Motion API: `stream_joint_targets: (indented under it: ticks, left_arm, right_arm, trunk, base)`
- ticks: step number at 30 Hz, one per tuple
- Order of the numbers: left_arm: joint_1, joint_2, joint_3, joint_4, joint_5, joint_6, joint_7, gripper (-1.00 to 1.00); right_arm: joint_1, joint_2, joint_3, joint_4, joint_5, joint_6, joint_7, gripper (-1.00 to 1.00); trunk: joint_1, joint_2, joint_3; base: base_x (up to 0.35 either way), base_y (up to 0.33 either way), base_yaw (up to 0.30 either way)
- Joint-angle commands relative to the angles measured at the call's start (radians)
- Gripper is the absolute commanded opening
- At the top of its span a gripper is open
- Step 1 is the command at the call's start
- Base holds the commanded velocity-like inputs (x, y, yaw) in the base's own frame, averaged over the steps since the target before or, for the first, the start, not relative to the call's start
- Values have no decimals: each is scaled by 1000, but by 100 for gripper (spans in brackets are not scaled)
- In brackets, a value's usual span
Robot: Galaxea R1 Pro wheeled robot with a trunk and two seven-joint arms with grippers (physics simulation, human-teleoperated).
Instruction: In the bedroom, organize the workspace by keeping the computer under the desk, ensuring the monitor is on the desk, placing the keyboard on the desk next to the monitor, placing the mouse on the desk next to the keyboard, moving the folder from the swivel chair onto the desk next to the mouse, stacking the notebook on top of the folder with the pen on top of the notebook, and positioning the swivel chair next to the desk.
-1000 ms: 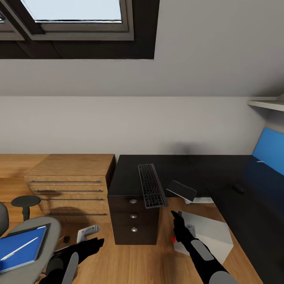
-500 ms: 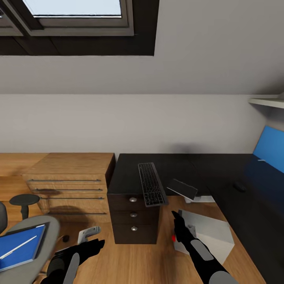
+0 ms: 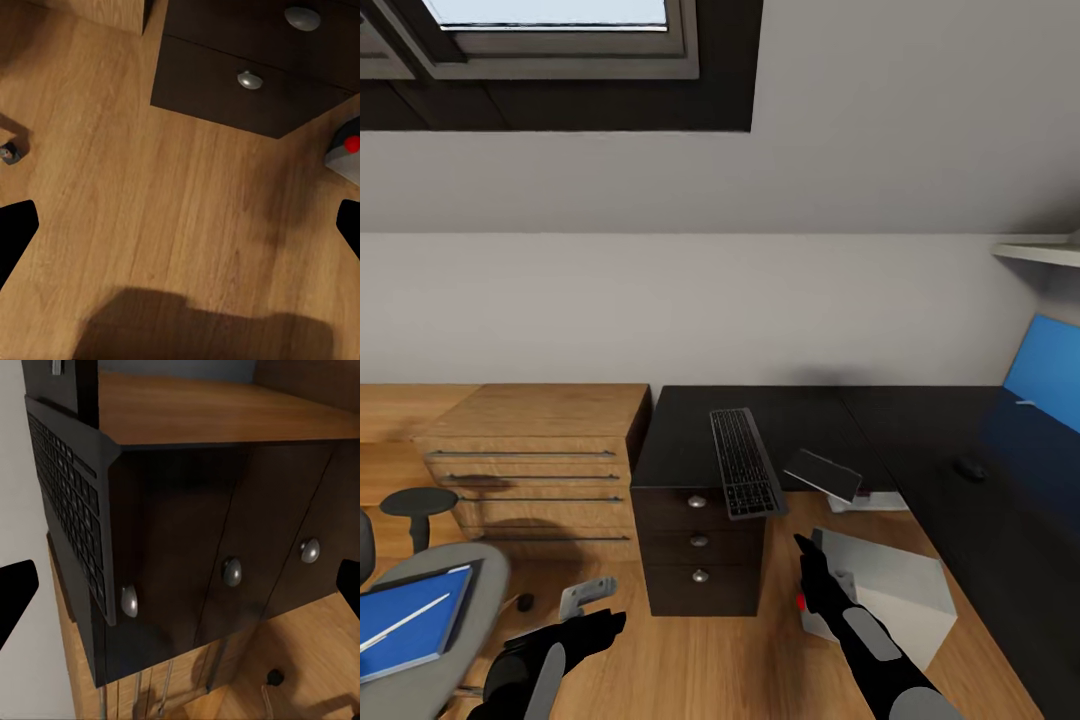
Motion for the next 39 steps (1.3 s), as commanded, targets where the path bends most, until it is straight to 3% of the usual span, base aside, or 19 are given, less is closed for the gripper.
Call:
stream_joint_targets:
  ticks: [1,11,17,20,26,31,32,39]
  left_arm:
    - [-1,-1,1,-1,11,4,8,100]
    - [-1,-1,0,-1,11,4,10,100]
    - [-1,-1,0,0,11,4,10,100]
    - [-1,-1,0,6,11,4,10,100]
    - [-1,-1,-1,9,11,4,10,100]
    - [-1,-1,-1,9,11,4,10,100]
    - [-1,-1,-1,9,11,4,10,100]
    - [-1,-1,-4,9,11,4,10,100]
  right_arm:
    - [-1,1,-7,0,-7,10,4,100]
    - [-1,-2,-9,-12,-8,103,41,100]
    - [-1,-3,-8,-16,-8,113,58,100]
    - [-1,-1,-8,-46,-6,111,124,100]
    - [-1,-1,-8,-57,-6,111,150,100]
    - [-1,0,34,-61,-6,111,161,100]
    - [-1,-1,61,-62,-6,111,176,100]
    - [-1,-1,83,-62,-6,111,203,100]
  trunk:
    - [4,-8,-4]
    - [42,-78,-36]
    - [65,-120,-54]
    - [77,-141,-64]
    - [100,-183,-83]
    - [119,-218,-98]
    - [123,-225,-101]
    - [150,-274,-123]
  base:
    - [0,0,0]
    - [0,0,0]
    - [0,0,0]
    - [0,0,0]
    - [0,0,0]
    - [0,0,0]
    - [0,0,0]
    - [0,0,0]
